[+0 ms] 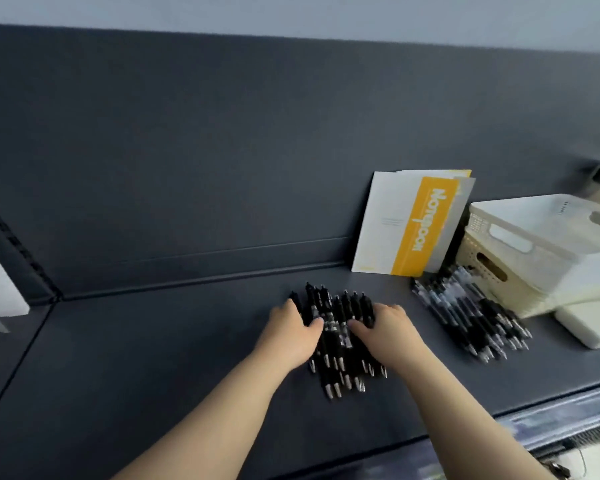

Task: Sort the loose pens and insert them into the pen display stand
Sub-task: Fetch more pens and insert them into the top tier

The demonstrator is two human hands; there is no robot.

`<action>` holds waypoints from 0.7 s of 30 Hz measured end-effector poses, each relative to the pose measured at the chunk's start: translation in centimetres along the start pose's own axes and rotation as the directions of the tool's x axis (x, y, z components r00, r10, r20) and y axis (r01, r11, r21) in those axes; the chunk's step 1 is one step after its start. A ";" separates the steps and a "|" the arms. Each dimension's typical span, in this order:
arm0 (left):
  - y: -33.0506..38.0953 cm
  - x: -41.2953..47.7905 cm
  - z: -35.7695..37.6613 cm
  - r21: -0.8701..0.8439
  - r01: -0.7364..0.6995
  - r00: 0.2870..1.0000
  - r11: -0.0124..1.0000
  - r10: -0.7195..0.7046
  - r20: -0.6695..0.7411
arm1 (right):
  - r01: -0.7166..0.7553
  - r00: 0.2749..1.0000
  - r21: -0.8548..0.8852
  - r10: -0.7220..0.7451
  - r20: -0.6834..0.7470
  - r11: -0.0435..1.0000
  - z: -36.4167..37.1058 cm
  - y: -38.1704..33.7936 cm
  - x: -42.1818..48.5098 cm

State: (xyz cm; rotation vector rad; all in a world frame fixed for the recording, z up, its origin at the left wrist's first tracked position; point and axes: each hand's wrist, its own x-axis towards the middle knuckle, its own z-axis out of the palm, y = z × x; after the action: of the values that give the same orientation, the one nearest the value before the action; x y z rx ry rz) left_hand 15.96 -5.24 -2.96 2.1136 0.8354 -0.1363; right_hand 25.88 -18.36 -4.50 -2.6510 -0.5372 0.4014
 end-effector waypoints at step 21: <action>2.1 1.5 2.6 0.232 0.124 0.982 0.965 -0.085 -0.171 | 0.244 0.953 0.036 -0.246 0.174 0.969 -0.2 -0.1 1.6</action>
State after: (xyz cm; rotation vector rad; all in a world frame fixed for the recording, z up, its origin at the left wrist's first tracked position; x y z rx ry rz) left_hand 18.91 -7.26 -3.79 2.3314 1.0736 -0.1306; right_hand 27.28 -17.65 -4.60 -2.5069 -0.9045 0.5645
